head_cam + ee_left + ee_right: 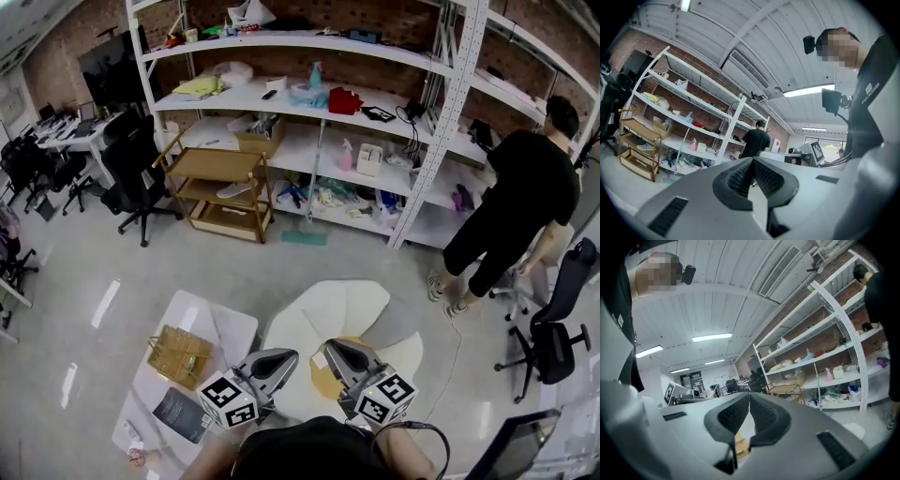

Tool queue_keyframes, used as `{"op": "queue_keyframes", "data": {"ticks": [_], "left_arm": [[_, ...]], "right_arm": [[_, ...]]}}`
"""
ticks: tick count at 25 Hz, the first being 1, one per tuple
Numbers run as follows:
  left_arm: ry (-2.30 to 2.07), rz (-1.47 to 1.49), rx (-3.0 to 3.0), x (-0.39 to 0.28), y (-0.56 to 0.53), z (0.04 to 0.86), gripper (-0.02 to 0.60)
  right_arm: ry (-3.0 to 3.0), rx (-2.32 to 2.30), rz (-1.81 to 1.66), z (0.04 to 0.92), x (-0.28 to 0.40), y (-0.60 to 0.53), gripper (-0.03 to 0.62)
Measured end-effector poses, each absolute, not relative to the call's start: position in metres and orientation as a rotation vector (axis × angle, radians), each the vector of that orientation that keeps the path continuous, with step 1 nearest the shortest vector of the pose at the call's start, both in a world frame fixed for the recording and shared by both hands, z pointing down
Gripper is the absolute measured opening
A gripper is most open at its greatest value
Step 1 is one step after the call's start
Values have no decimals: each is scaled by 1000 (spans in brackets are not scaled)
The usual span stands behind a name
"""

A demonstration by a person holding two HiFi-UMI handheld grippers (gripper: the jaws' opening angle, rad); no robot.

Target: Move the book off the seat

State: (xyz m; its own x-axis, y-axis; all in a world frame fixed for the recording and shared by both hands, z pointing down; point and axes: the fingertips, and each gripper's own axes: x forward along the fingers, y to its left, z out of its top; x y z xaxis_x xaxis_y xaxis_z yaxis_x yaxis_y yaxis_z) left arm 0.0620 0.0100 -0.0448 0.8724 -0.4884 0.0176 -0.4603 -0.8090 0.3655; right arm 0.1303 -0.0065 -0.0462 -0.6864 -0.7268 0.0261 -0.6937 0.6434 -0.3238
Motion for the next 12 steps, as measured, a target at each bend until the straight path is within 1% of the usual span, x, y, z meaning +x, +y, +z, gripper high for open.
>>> {"op": "queue_keyframes", "data": {"ticks": [6, 12], "left_arm": [[-668, -139, 2769, 64, 17, -71, 5], [-631, -168, 2760, 62, 22, -72, 5]], "right_arm": [[2788, -1186, -390, -58, 129, -4, 15], [2791, -1168, -368, -57, 128, 0, 15]]}}
